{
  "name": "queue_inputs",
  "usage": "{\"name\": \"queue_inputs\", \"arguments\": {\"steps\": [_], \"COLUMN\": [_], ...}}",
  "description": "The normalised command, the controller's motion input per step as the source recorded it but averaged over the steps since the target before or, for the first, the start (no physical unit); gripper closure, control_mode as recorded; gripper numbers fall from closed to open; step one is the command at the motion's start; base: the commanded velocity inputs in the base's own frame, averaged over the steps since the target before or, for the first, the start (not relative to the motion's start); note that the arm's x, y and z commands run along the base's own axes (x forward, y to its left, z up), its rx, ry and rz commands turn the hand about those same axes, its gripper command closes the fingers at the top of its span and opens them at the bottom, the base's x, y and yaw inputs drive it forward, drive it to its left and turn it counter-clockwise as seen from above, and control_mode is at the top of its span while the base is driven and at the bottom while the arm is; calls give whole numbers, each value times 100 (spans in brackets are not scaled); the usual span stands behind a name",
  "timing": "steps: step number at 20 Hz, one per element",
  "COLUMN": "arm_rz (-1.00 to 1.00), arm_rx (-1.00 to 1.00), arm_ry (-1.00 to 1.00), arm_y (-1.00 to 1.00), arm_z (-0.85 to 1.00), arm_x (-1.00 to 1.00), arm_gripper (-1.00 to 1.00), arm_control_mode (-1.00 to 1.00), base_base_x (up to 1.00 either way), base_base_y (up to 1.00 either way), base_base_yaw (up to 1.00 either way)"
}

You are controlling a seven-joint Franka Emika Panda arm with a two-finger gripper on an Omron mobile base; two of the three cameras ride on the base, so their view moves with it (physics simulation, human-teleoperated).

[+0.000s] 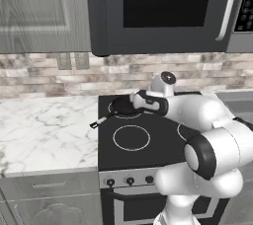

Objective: Pick the croissant and place it on the pan. Then turn on the stove to warm the croissant.

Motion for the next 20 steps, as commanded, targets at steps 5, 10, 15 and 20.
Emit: {"name": "queue_inputs", "arguments": {"steps": [5, 10, 15, 20], "arm_rz": [-2, -2, -2, -3], "arm_rx": [0, 0, 0, 0], "arm_ry": [0, 0, 0, 0], "arm_y": [6, 6, 5, 4], "arm_z": [-12, -16, -13, -8], "arm_x": [19, 21, 23, 29], "arm_gripper": [100, 100, 100, 100], "arm_control_mode": [-100, -100, -100, -100], "base_base_x": [0, 0, 0, 0], "base_base_y": [0, 0, 0, 0], "base_base_yaw": [0, 0, 0, 0]}}
